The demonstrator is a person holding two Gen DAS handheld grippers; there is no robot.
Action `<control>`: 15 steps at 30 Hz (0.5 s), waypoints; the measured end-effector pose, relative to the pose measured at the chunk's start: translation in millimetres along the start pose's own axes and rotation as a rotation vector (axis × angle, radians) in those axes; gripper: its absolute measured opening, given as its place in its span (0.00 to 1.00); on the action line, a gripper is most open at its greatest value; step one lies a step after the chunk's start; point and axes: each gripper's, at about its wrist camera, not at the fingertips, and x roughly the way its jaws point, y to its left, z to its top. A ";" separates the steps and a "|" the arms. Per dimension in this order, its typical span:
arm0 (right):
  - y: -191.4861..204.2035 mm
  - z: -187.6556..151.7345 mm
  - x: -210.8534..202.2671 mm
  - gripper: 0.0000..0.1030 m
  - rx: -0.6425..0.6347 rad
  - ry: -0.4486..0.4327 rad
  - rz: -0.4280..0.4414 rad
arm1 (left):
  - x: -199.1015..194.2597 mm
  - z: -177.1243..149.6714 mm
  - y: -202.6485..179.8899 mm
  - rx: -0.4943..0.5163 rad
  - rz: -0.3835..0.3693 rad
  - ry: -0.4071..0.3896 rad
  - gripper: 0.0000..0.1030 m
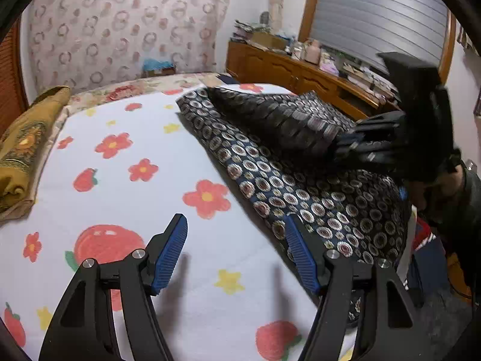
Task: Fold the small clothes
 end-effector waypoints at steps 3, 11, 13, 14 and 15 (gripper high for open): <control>-15.7 7.4 -24.9 0.07 0.056 -0.070 -0.010 | -4.8 2.9 3.0 -0.018 0.002 -0.021 0.66; -75.7 21.1 -52.7 0.07 0.169 -0.116 -0.111 | -6.5 24.7 3.9 -0.006 0.006 -0.064 0.66; -94.9 21.0 -47.2 0.07 0.197 -0.109 -0.139 | -0.7 34.5 2.1 0.003 -0.001 -0.064 0.66; -103.5 21.5 -45.1 0.07 0.218 -0.104 -0.153 | 3.0 38.5 1.3 0.007 -0.004 -0.062 0.66; -110.7 21.6 -42.8 0.07 0.240 -0.098 -0.163 | 6.8 42.5 -0.1 0.010 -0.010 -0.060 0.66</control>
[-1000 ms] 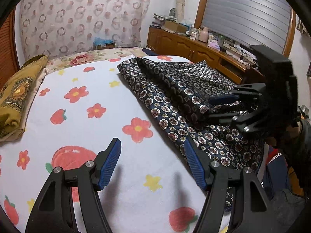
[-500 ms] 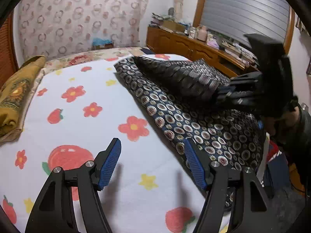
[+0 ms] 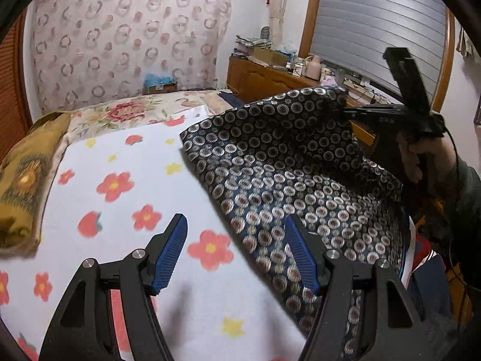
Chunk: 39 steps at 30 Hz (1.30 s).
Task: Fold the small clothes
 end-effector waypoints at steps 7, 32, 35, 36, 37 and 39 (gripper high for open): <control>-3.3 -4.8 8.4 0.35 0.074 -0.001 -0.008 | 17.8 11.2 -7.6 0.024 -0.020 0.035 0.66; -37.9 -14.1 60.8 0.44 0.179 0.200 -0.021 | 69.3 -6.2 -14.5 0.063 0.041 0.209 0.67; -35.4 -14.3 62.2 0.25 0.148 0.196 -0.029 | 70.3 -5.2 -16.9 0.078 0.045 0.213 0.72; -31.8 -13.9 63.0 0.19 0.133 0.192 -0.023 | 70.6 -5.1 -17.9 0.084 0.043 0.216 0.73; -30.6 -13.4 61.8 0.07 0.120 0.189 -0.022 | 70.5 -4.5 -19.2 0.089 0.041 0.219 0.75; -28.7 -13.1 56.0 0.03 0.098 0.170 -0.026 | 71.0 -4.6 -21.7 0.102 0.047 0.224 0.77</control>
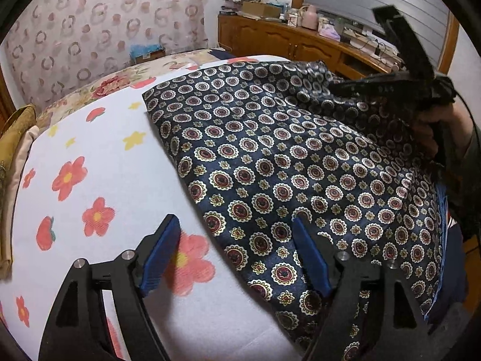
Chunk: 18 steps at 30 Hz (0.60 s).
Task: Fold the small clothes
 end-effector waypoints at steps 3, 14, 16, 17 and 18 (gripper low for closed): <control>-0.9 1.1 -11.9 0.02 -0.015 -0.045 -0.012 | -0.1 0.1 -1.6 0.007 0.005 0.002 0.78; -26.4 4.8 -39.6 0.02 0.018 -0.079 -0.180 | -22.3 4.1 5.5 -0.023 0.004 -0.058 0.78; -28.1 -0.3 -36.8 0.02 0.019 -0.060 -0.194 | -24.0 4.4 5.2 -0.022 0.001 -0.064 0.78; -27.4 -2.9 -37.2 0.09 0.020 -0.062 -0.189 | -24.3 4.3 5.7 -0.022 0.000 -0.065 0.78; -27.0 -4.3 -37.4 0.12 0.022 -0.062 -0.199 | -24.4 3.5 5.2 -0.023 0.000 -0.064 0.78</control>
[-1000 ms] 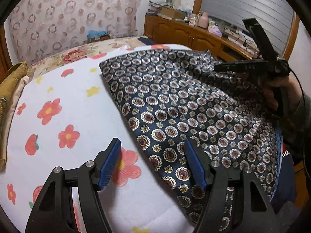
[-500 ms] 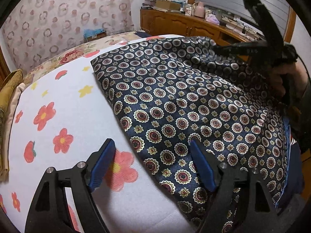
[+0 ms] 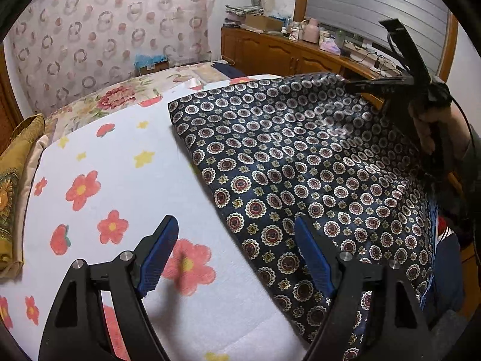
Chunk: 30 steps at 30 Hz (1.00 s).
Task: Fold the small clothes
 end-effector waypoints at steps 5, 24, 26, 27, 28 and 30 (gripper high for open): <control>6.4 -19.4 -20.6 0.43 0.021 -0.044 0.024 | -1.6 -3.3 -2.9 -0.001 -0.008 0.004 0.78; 11.9 -167.1 -112.3 0.44 0.113 -0.024 0.051 | -36.2 -57.1 -21.0 0.018 -0.098 0.021 0.77; 10.4 -172.2 -114.2 0.44 0.114 -0.014 0.028 | -38.3 -60.2 -22.8 0.017 -0.112 0.023 0.72; 8.4 -173.6 -115.1 0.44 0.114 -0.013 0.024 | -40.1 -62.2 -24.4 0.015 -0.118 0.021 0.72; 7.3 -175.5 -116.9 0.44 0.116 -0.010 0.027 | -41.1 -63.7 -25.4 0.013 -0.127 0.022 0.70; 5.6 -178.3 -120.0 0.44 0.120 -0.004 0.029 | -41.3 -67.3 -29.2 0.006 -0.155 0.029 0.66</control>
